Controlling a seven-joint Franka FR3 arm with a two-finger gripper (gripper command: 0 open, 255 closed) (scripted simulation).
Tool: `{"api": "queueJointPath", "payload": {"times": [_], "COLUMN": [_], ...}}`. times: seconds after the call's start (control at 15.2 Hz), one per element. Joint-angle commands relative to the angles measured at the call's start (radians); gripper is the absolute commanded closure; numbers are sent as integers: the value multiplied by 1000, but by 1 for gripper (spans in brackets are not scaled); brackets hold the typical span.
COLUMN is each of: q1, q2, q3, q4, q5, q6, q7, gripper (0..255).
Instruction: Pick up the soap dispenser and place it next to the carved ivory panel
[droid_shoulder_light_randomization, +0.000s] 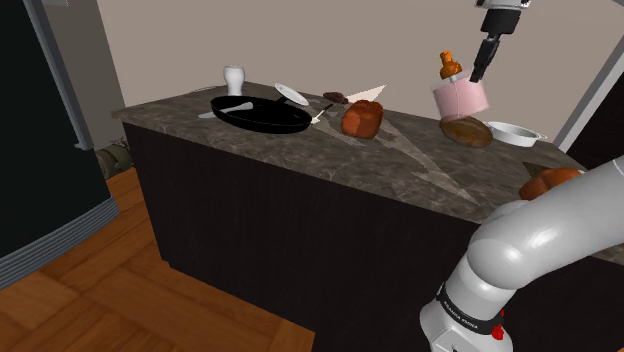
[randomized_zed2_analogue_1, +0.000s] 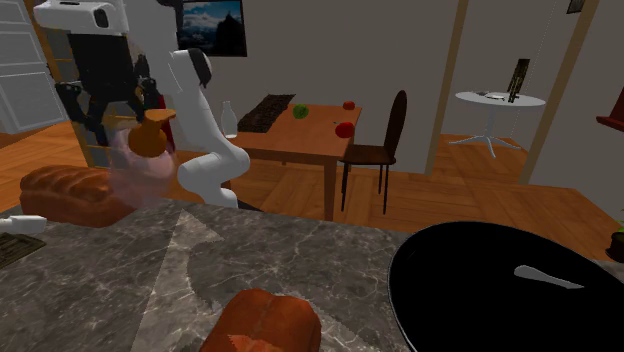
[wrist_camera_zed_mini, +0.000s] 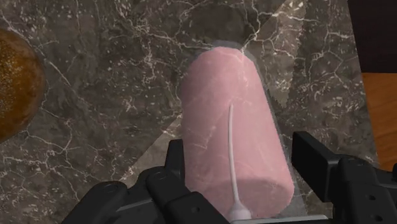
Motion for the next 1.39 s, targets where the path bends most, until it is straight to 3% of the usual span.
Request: {"api": "queueJointPath", "payload": {"times": [0.0, 0.66, 0.92, 1.12, 1.32], "q1": [-11, -26, -4, 36, -1], "q2": [-16, 16, 78, 148, 80], "q3": [-19, -190, -316, -458, -383], "q4": [22, 265, 413, 537, 432], "q5": [-18, -88, -94, -73, -108], "q6": [-30, -180, -237, -275, -231], "q7": [-41, -305, -445, -562, -517], "gripper": [255, 255, 255, 255, 255]}}
